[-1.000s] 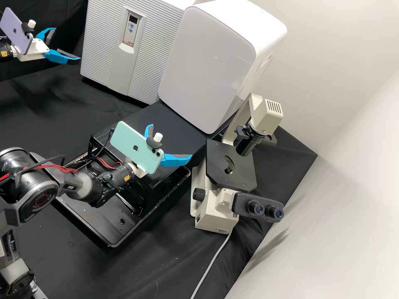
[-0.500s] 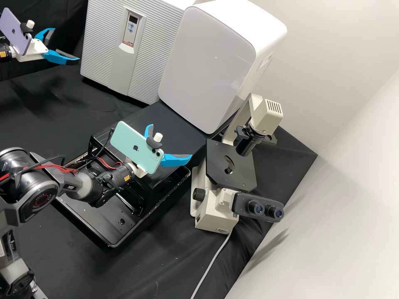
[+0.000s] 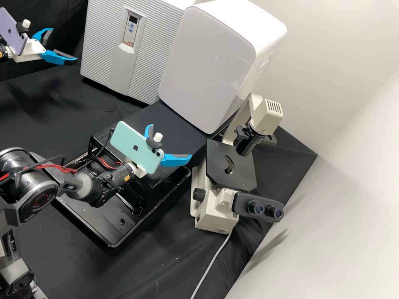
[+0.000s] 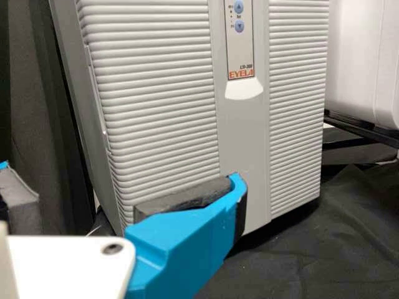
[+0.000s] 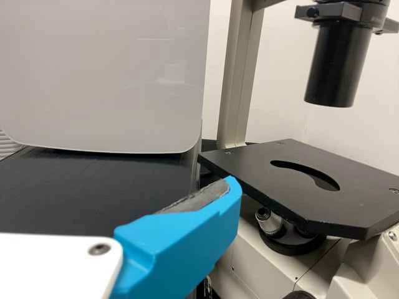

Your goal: Open the incubator door

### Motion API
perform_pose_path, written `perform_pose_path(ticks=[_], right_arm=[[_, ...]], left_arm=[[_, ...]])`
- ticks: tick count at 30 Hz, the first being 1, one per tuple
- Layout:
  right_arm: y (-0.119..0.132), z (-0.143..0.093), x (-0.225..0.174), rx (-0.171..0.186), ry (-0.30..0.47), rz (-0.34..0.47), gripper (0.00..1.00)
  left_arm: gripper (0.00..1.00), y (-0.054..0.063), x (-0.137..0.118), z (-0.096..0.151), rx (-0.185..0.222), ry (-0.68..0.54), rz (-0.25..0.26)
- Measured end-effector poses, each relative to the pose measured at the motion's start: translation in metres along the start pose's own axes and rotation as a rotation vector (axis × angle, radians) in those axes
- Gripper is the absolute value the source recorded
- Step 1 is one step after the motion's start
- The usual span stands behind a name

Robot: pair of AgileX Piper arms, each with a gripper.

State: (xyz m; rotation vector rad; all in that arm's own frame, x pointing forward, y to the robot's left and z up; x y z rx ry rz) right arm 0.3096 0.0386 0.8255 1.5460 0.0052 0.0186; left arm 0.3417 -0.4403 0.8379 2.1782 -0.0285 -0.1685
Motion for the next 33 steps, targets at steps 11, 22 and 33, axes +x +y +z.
perform_pose_path(ticks=[11, 22, 33], right_arm=[[0.000, 0.000, 0.000, 0.000, 0.000, 0.000, 1.00], [0.000, 0.000, 0.000, 0.000, 0.000, 0.000, 1.00], [0.000, 0.000, 0.000, 0.000, 0.000, 0.000, 1.00]], left_arm=[[1.00, 0.000, 0.000, 0.002, 0.000, -0.005, -0.001], [1.00, 0.003, 0.027, 0.000, -0.013, -0.081, 0.005], [1.00, 0.010, 0.062, -0.014, -0.043, -0.094, 0.036]])
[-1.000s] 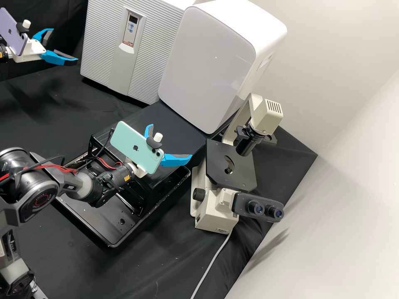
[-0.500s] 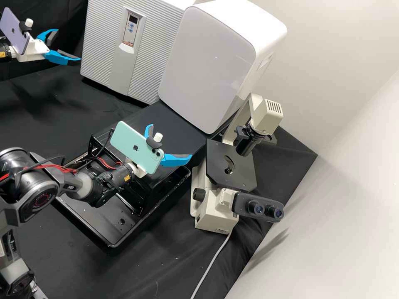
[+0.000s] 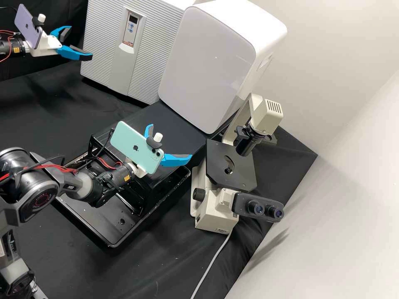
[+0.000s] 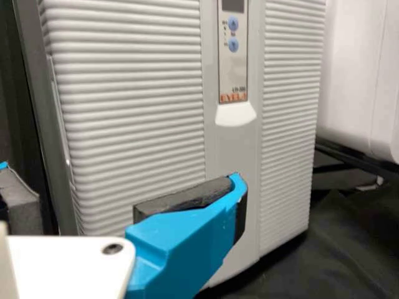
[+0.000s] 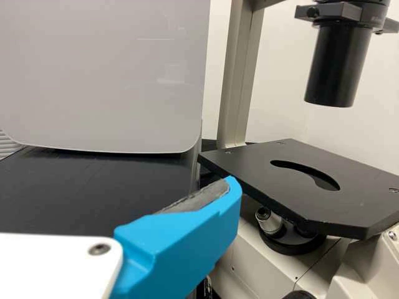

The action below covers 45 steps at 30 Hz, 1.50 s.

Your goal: Open the incubator door

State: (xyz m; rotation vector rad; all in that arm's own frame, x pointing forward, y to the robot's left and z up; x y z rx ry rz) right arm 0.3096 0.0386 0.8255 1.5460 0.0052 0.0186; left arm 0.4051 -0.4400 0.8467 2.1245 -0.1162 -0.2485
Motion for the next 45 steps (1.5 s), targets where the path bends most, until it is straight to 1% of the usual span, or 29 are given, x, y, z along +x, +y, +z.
perform_pose_path(ticks=[4, 6, 7, 10, 14, 18, 21, 22, 26, 27, 29, 30, 32, 37, 42, 45], right_arm=[[0.000, 0.000, 0.000, 0.000, 0.000, 0.000, 1.00], [0.000, 0.000, 0.000, 0.000, 0.000, 0.000, 1.00], [0.000, 0.000, 0.000, 0.000, 0.000, 0.000, 1.00], [0.000, 0.000, 0.000, 0.000, 0.000, 0.000, 1.00], [0.000, 0.000, 0.000, 0.000, 0.000, 0.000, 1.00], [0.000, 0.000, 0.000, 0.000, 0.000, 0.000, 1.00], [0.000, 0.000, 0.000, 0.000, 0.000, 0.000, 1.00], [0.000, 0.000, 0.000, 0.000, 0.000, 0.000, 1.00], [0.000, 0.000, 0.000, 0.000, 0.000, 0.000, 1.00], [0.000, 0.000, 0.000, 0.000, 0.000, 0.000, 1.00], [0.000, 0.000, 0.000, 0.000, 0.000, 0.000, 1.00], [0.000, 0.000, 0.000, 0.000, 0.000, 0.000, 1.00], [0.000, 0.000, 0.000, 0.000, 0.000, 0.000, 1.00], [0.000, 0.000, 0.000, 0.000, 0.000, 0.000, 1.00], [0.000, 0.000, 0.000, 0.000, 0.000, 0.000, 1.00], [0.000, 0.000, 0.000, 0.000, 0.000, 0.000, 1.00]], left_arm=[[1.00, 0.004, 0.011, -0.005, 0.012, -0.004, 0.021], [1.00, 0.004, 0.015, -0.008, 0.021, -0.001, 0.013], [1.00, 0.005, 0.017, -0.010, 0.030, -0.002, 0.013], [1.00, 0.009, 0.023, -0.016, 0.037, 0.013, 0.012], [1.00, 0.015, 0.031, -0.019, 0.052, 0.010, 0.030], [1.00, 0.020, 0.038, -0.019, 0.048, -0.006, 0.040], [1.00, 0.027, 0.045, -0.019, 0.054, -0.022, 0.063], [1.00, 0.028, 0.046, -0.019, 0.052, -0.027, 0.063], [1.00, 0.032, 0.051, -0.016, 0.033, -0.062, 0.063], [1.00, 0.031, 0.053, -0.016, 0.025, -0.071, 0.059], [1.00, 0.032, 0.055, -0.014, 0.002, -0.086, 0.056], [1.00, 0.032, 0.058, -0.011, -0.017, -0.103, 0.055], [1.00, 0.031, 0.061, -0.009, -0.027, -0.120, 0.052], [1.00, 0.031, 0.064, -0.008, -0.075, -0.128, 0.055], [1.00, 0.026, 0.067, -0.008, -0.093, -0.143, 0.063], [1.00, 0.026, 0.068, -0.008, -0.100, -0.146, 0.072]])
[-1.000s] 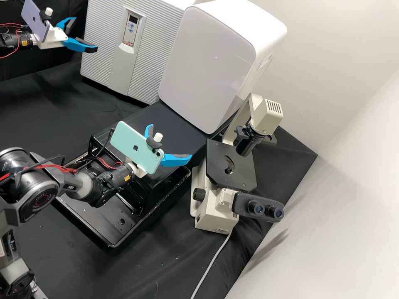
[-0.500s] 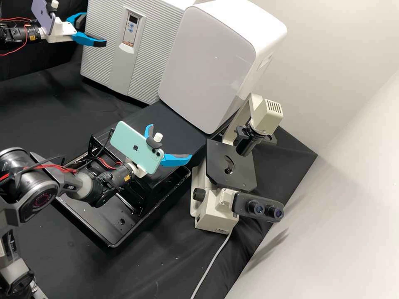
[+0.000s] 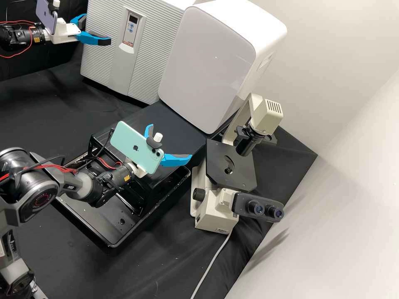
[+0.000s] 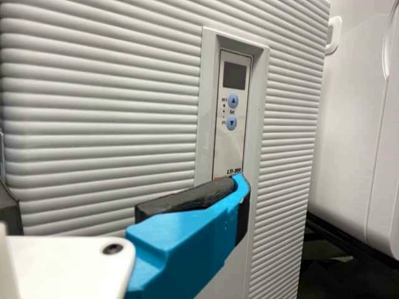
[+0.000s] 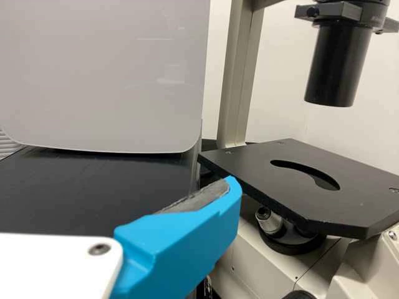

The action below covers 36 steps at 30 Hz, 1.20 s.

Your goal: Open the incubator door

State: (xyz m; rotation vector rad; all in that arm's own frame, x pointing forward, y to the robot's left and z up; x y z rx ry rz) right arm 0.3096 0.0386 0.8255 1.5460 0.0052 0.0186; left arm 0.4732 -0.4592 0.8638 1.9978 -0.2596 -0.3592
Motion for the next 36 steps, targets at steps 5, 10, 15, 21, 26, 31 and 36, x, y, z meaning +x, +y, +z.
perform_pose_path(ticks=[5, 10, 15, 21, 26, 31, 36], right_arm=[[0.000, 0.000, 0.000, 0.000, 0.000, 0.000, 1.00], [0.000, 0.000, 0.000, 0.000, 0.000, 0.000, 1.00], [0.000, 0.000, 0.000, 0.000, 0.000, 0.000, 1.00], [0.000, 0.000, 0.000, 0.000, 0.000, 0.000, 1.00], [0.000, 0.000, 0.000, 0.000, 0.000, 0.000, 1.00], [0.000, 0.000, 0.000, 0.000, 0.000, 0.000, 1.00], [0.000, 0.000, 0.000, 0.000, 0.000, 0.000, 1.00]], left_arm=[[1.00, -0.001, 0.000, -0.001, -0.011, 0.004, 0.009], [1.00, -0.004, -0.002, -0.001, -0.022, 0.008, 0.007], [1.00, -0.010, -0.006, -0.001, -0.035, 0.011, -0.010], [1.00, -0.011, -0.008, 0.003, -0.041, 0.009, -0.014], [1.00, -0.010, -0.007, 0.005, -0.045, 0.011, -0.010], [1.00, -0.008, -0.007, 0.005, -0.044, 0.023, -0.015], [0.00, -0.010, -0.009, 0.006, -0.048, 0.028, -0.023]])
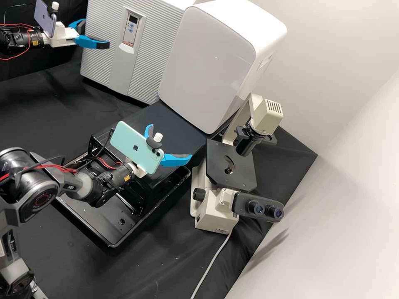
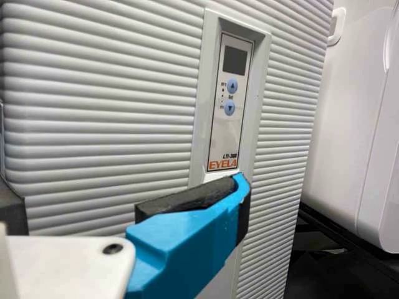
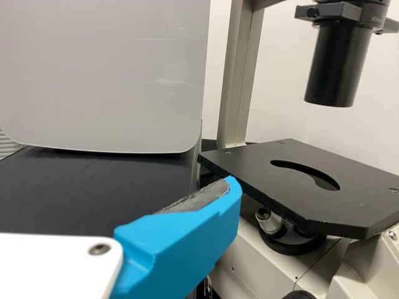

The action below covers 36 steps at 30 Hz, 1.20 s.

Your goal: Open the incubator door

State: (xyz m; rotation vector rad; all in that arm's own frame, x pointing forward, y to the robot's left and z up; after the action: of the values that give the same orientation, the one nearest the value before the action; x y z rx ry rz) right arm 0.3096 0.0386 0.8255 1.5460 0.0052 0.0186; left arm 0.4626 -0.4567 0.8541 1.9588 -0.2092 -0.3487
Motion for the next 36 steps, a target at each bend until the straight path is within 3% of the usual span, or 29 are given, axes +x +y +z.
perform_pose_path(ticks=[19, 36], right_arm=[[0.000, 0.000, 0.000, 0.000, 0.000, 0.000, 1.00], [0.000, 0.000, 0.000, 0.000, 0.000, 0.000, 1.00]], left_arm=[[0.00, 0.000, -0.010, 0.007, 0.010, 0.006, -0.020], [0.00, 0.008, -0.013, 0.004, 0.018, 0.035, -0.021]])
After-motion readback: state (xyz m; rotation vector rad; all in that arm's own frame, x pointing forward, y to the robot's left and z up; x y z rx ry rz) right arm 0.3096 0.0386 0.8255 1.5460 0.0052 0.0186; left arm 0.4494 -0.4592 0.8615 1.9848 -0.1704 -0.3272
